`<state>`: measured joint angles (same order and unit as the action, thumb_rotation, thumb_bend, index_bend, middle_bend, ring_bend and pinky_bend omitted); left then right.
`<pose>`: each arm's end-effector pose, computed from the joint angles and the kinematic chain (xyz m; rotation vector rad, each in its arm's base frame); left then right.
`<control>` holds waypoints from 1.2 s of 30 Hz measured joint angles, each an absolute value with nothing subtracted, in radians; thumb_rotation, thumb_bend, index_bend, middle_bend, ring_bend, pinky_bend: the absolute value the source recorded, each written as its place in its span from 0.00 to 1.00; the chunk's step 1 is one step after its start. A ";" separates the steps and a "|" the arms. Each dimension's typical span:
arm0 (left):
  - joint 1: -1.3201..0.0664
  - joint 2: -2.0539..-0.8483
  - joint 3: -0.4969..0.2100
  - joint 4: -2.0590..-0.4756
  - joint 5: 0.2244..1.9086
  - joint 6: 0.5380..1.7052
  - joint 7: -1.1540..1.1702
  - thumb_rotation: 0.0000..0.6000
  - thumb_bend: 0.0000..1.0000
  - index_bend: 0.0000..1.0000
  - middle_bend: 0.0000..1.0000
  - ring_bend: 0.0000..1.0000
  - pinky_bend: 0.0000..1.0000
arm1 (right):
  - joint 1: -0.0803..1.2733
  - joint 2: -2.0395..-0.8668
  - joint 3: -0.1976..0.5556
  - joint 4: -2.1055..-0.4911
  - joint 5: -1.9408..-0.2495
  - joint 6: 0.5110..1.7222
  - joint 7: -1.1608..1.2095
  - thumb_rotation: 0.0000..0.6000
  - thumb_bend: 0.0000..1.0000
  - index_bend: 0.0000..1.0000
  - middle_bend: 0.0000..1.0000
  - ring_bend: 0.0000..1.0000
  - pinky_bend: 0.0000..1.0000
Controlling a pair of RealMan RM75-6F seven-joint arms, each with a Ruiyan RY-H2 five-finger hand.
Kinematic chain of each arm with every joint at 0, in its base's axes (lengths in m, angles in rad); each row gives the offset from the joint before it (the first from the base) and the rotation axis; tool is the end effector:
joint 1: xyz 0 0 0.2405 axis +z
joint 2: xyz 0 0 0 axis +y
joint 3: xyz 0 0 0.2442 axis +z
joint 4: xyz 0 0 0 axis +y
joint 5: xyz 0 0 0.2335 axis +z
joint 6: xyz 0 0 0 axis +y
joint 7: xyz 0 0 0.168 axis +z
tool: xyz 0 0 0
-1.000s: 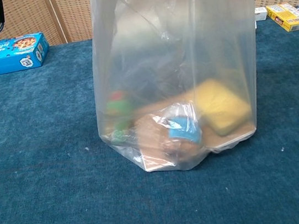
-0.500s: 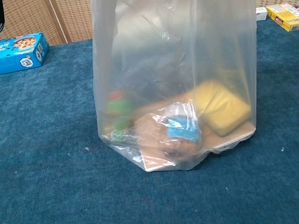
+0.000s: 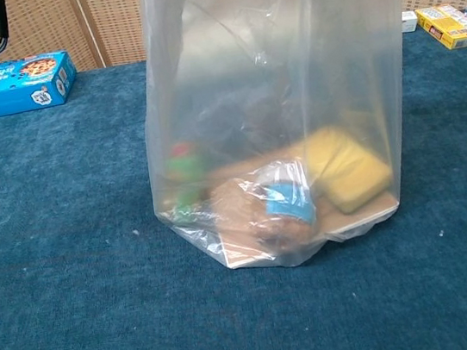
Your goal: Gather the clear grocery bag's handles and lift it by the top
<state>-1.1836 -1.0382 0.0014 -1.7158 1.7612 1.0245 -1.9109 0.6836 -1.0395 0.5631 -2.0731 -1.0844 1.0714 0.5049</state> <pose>0.0144 0.3369 0.0571 1.4079 1.9622 1.1501 -0.0041 -0.3578 0.1535 1.3698 -1.5469 1.9670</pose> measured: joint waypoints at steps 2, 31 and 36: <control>-1.186 -1.038 0.001 -1.715 1.762 1.023 -1.912 0.00 0.14 0.06 0.10 0.00 0.08 | 0.683 -1.039 0.563 -2.072 -1.086 1.072 0.507 1.00 0.21 0.36 0.29 0.21 0.08; -1.219 -1.072 -0.026 -1.717 1.727 0.973 -1.874 0.00 0.14 0.06 0.10 0.00 0.08 | 0.699 -1.047 0.557 -2.080 -1.089 1.068 0.498 1.00 0.20 0.36 0.29 0.21 0.08; -1.228 -1.082 -0.039 -1.724 1.711 0.958 -1.856 0.00 0.14 0.06 0.10 0.00 0.08 | 0.705 -1.051 0.557 -2.083 -1.081 1.068 0.490 1.00 0.20 0.36 0.29 0.21 0.08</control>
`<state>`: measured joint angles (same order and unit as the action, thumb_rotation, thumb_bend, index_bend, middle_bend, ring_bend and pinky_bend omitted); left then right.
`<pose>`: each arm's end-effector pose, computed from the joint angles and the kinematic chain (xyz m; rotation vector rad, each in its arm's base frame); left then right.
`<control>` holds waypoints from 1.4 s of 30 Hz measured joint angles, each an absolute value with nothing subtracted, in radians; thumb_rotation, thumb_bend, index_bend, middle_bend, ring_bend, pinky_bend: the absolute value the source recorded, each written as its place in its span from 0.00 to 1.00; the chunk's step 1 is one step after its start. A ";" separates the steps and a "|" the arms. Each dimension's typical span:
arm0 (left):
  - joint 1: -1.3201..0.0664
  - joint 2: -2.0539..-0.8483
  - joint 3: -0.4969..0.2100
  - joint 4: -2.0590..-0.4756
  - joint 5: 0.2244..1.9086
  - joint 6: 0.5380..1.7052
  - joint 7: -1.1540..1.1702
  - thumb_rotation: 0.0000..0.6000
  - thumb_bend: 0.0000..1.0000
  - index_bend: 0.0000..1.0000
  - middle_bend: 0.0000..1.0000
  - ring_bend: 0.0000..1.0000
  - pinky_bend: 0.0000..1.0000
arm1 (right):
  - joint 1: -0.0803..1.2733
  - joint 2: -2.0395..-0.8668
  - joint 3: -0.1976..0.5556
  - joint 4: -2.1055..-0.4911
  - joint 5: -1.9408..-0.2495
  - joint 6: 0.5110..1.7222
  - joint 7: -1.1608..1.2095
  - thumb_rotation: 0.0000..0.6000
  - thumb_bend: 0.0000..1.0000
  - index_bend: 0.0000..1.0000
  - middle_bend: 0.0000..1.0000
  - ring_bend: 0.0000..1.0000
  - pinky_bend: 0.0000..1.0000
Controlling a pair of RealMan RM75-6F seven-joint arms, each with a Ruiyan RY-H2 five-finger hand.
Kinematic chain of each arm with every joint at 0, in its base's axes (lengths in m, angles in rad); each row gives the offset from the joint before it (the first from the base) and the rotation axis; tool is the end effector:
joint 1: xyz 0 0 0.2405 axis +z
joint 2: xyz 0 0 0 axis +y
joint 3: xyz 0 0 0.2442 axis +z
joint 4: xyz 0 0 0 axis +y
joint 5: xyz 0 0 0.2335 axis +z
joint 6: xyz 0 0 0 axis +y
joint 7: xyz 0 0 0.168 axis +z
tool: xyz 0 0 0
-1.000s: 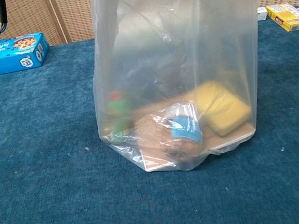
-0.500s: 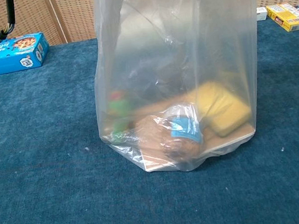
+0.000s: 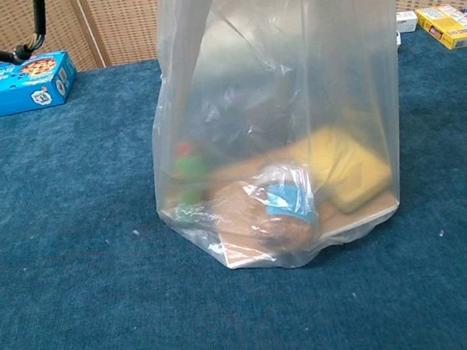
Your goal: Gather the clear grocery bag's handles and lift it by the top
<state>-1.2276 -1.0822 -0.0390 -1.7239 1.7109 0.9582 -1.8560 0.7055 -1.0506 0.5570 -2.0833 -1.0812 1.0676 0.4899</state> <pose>0.0378 0.3359 0.0420 1.4371 1.9487 1.1333 0.0048 -0.3546 0.1479 1.4014 -1.5553 1.9679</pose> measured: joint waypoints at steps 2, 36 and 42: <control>-1.231 -1.086 -0.044 -1.727 1.705 0.952 -1.849 0.00 0.14 0.06 0.10 0.00 0.08 | 0.707 -1.052 0.556 -2.085 -1.080 1.068 0.486 1.00 0.20 0.36 0.29 0.21 0.08; -1.268 -1.159 -0.115 -1.733 1.622 0.842 -1.764 0.00 0.14 0.08 0.10 0.00 0.08 | 0.742 -1.088 0.552 -2.087 -1.046 1.066 0.439 1.00 0.20 0.36 0.29 0.21 0.08; -1.275 -1.164 -0.121 -1.731 1.625 0.829 -1.769 0.00 0.14 0.08 0.10 0.00 0.08 | 0.752 -1.094 0.553 -2.080 -1.034 1.057 0.432 1.00 0.20 0.36 0.29 0.21 0.08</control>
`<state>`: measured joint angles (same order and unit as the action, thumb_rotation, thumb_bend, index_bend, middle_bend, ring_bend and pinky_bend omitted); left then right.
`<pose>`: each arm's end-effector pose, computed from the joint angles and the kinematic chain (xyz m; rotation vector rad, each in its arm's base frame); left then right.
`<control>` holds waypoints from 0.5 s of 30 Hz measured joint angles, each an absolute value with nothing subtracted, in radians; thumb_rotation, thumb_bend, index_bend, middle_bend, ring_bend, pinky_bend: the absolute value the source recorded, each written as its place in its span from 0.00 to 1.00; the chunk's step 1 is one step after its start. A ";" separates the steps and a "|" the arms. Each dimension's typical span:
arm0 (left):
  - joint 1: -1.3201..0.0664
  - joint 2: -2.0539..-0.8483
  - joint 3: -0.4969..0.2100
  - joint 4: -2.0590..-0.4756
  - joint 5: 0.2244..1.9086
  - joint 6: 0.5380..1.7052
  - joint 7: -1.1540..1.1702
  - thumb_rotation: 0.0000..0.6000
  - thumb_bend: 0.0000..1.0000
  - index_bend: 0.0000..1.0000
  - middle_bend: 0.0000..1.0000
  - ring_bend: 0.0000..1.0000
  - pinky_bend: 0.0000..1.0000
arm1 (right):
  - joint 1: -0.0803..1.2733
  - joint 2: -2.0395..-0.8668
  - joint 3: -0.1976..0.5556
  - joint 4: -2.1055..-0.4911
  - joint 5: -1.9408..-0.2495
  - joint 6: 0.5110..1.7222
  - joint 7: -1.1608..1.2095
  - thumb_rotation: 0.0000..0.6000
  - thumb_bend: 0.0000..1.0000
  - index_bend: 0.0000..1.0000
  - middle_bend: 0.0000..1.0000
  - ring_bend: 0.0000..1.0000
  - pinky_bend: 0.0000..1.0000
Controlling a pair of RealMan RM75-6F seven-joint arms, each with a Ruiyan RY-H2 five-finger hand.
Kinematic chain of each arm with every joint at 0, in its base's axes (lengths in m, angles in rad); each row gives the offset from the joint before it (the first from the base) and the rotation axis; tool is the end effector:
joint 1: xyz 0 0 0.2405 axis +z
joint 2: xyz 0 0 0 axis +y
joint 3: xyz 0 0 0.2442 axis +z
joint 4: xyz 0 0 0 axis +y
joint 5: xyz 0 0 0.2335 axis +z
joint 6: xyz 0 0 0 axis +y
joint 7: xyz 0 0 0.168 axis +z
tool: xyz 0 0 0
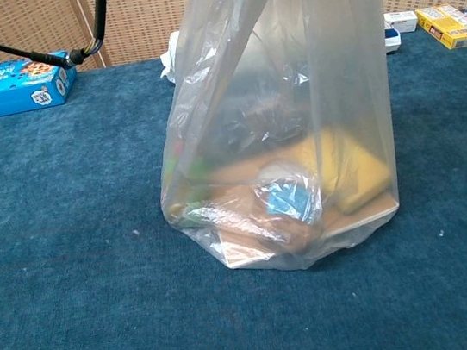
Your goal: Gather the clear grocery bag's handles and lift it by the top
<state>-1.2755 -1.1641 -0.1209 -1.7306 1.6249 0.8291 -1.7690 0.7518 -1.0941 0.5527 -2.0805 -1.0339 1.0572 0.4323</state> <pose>0.0708 0.3306 0.0150 1.4601 1.9601 1.0921 0.0173 -0.3549 0.1342 1.4271 -1.5786 1.9461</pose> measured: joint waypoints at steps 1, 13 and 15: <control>-1.276 -1.165 -0.121 -1.731 1.625 0.827 -1.769 0.00 0.14 0.09 0.10 0.00 0.08 | 0.755 -1.097 0.552 -2.078 -1.032 1.054 0.430 1.00 0.20 0.36 0.29 0.21 0.08; -1.278 -1.167 -0.116 -1.729 1.646 0.832 -1.823 0.00 0.14 0.15 0.13 0.02 0.13 | 0.791 -1.129 0.547 -2.047 -0.981 1.041 0.381 1.00 0.20 0.36 0.29 0.21 0.08; -1.273 -1.164 -0.112 -1.728 1.654 0.845 -1.846 0.00 0.14 0.17 0.15 0.03 0.14 | 0.795 -1.132 0.547 -2.038 -0.972 1.039 0.376 1.00 0.20 0.36 0.29 0.21 0.08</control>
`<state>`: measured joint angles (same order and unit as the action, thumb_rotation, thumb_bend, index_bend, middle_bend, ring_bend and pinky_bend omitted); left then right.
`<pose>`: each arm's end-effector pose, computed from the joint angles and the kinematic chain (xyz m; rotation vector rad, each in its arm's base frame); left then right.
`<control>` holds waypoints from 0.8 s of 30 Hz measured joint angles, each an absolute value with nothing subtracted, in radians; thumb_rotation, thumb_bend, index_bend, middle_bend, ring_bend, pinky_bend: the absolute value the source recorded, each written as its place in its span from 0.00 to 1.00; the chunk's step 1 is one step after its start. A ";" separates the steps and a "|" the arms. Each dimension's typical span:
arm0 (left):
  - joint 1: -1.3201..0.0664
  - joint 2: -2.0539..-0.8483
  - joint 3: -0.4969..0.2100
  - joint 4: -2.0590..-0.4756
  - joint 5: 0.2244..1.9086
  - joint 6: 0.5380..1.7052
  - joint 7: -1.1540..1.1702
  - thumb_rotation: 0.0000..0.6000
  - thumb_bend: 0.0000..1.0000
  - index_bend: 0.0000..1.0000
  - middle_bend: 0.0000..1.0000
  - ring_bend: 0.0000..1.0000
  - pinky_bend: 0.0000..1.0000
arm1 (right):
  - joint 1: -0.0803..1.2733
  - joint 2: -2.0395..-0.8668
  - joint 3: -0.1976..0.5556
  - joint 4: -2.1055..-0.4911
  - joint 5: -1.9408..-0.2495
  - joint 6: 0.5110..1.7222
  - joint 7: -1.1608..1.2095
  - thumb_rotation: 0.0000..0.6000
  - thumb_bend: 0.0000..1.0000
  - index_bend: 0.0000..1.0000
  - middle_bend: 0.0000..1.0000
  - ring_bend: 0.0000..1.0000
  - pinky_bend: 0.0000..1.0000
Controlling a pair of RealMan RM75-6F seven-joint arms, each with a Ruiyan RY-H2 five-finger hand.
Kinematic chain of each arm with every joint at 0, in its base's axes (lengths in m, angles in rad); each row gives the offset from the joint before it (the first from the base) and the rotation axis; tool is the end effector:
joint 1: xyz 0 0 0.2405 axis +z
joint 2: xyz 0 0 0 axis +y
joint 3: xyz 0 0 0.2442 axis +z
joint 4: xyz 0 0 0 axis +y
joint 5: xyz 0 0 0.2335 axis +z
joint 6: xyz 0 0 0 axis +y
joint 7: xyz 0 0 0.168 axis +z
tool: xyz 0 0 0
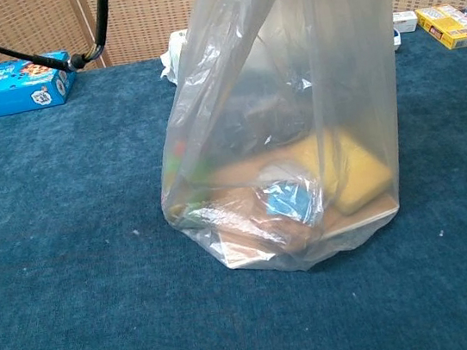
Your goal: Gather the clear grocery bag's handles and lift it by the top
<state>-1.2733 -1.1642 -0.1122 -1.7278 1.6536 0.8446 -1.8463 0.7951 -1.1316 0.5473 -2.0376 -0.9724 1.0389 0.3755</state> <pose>0.0693 0.3278 0.0150 1.3976 1.9761 1.0515 0.0191 -0.3652 0.1223 1.4313 -1.5816 1.8912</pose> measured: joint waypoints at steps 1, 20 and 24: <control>-1.271 -1.163 -0.110 -1.727 1.658 0.851 -1.857 0.00 0.14 0.17 0.15 0.04 0.14 | 0.797 -1.132 0.548 -2.032 -0.967 1.037 0.374 1.00 0.20 0.36 0.29 0.21 0.08; -1.232 -1.141 -0.059 -1.676 1.729 0.991 -2.035 0.00 0.14 0.18 0.15 0.04 0.15 | 0.783 -1.074 0.548 -1.984 -0.926 0.954 0.396 1.00 0.21 0.32 0.27 0.17 0.04; -1.231 -1.141 -0.055 -1.671 1.729 0.997 -2.042 0.00 0.14 0.18 0.15 0.04 0.15 | 0.773 -1.057 0.547 -1.983 -0.934 0.940 0.409 1.00 0.21 0.31 0.26 0.17 0.04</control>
